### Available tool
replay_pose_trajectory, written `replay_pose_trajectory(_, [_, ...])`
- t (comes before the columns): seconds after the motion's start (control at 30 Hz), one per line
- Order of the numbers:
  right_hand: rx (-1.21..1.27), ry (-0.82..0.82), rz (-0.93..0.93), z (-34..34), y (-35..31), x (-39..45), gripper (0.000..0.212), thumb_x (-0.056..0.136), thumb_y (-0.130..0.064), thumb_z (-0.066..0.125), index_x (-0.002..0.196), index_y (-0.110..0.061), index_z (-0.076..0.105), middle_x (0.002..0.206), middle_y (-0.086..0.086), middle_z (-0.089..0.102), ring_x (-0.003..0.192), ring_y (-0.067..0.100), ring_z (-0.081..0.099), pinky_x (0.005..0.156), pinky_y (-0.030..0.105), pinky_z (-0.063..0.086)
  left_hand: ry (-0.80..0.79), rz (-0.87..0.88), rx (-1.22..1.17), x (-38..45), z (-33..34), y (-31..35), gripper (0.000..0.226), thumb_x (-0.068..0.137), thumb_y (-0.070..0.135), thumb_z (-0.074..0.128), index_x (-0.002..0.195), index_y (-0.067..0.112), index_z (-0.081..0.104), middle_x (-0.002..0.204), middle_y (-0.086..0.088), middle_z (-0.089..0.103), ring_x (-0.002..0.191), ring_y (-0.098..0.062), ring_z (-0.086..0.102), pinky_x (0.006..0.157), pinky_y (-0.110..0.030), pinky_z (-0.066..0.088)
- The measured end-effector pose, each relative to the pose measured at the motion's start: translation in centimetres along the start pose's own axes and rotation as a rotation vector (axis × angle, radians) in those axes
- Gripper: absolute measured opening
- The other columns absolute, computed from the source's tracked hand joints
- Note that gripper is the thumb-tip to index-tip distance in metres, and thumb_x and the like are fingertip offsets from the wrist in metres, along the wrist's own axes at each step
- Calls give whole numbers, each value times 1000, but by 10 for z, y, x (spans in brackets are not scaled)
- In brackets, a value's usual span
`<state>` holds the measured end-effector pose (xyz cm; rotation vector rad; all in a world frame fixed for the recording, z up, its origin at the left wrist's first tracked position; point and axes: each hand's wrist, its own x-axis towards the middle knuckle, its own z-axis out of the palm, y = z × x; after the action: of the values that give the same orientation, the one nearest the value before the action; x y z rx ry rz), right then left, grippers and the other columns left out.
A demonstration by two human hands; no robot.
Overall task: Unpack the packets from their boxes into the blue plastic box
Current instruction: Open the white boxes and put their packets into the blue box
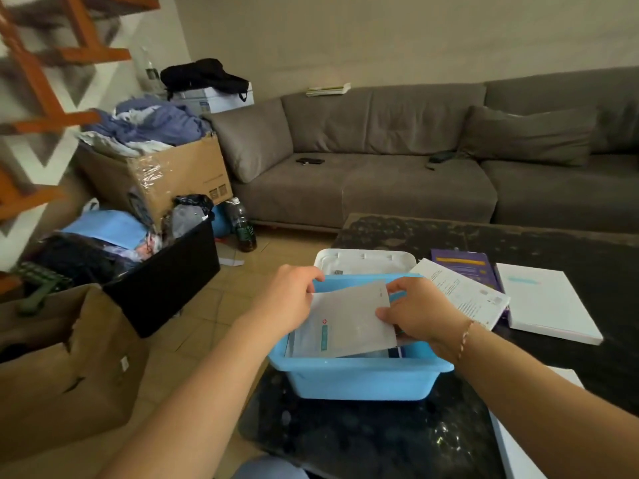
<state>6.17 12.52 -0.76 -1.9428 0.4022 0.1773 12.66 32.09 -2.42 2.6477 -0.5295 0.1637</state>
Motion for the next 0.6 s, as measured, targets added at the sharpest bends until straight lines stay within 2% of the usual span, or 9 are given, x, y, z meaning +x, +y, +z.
replay_pose_trajectory(0.07, [-12,-28,34,6,-1,4,26,91,-11,66,112,-19,55,106,7,62,80,22,66,47,28,58,7,18,80,1,6,-3,42,94,2,54,127,27,62,106,6,64,91,-15,60,77,-31,53])
replay_pose_trajectory(0.13, [-76,-40,29,10,3,6,22,91,-11,66,110,-17,57,102,8,64,82,27,69,51,30,59,33,30,187,1,9,-5,45,93,2,53,128,30,60,110,8,65,99,-19,59,82,-33,49])
replay_pose_trajectory(0.2, [-159,-40,2,12,9,7,20,90,-12,67,109,-13,62,97,6,67,84,27,70,59,32,60,35,47,275,1,13,-6,47,93,1,50,127,32,59,113,10,67,105,-20,58,90,-32,41])
replay_pose_trajectory(0.3, [-287,-67,-13,10,15,11,23,87,-21,71,107,-11,66,99,7,69,86,23,69,72,34,61,6,36,330,1,17,-7,46,95,2,49,124,36,60,112,9,68,107,-18,57,91,-31,29])
replay_pose_trajectory(0.37, [-474,-66,-78,10,15,11,26,85,-31,71,100,-11,65,94,4,67,84,18,65,69,27,57,-15,34,379,2,19,-7,43,95,4,49,121,36,61,108,9,68,105,-17,56,91,-33,26])
replay_pose_trajectory(0.43, [-683,-43,-154,11,12,8,28,86,-38,67,89,-13,58,85,1,60,81,15,57,60,19,44,-37,28,430,2,19,-5,40,94,4,50,115,36,63,102,9,67,104,-16,56,96,-37,24])
replay_pose_trajectory(0.47, [-753,-41,-174,11,11,6,29,87,-40,65,89,-12,57,88,2,60,81,16,54,61,19,41,-47,21,449,2,19,-3,39,93,3,51,110,35,64,99,9,67,103,-16,55,101,-40,21])
replay_pose_trajectory(0.53, [-833,-56,-195,13,11,3,37,90,-42,61,102,-7,60,102,8,64,89,19,57,71,23,43,-63,-5,468,2,20,-1,36,91,0,50,98,31,67,93,8,66,102,-17,54,109,-46,15])
replay_pose_trajectory(0.6, [-873,-72,-207,13,12,4,43,91,-43,58,109,-4,60,107,10,65,95,22,60,77,26,44,-73,-19,475,2,20,1,35,90,-2,49,90,27,68,90,7,66,100,-17,54,112,-49,11])
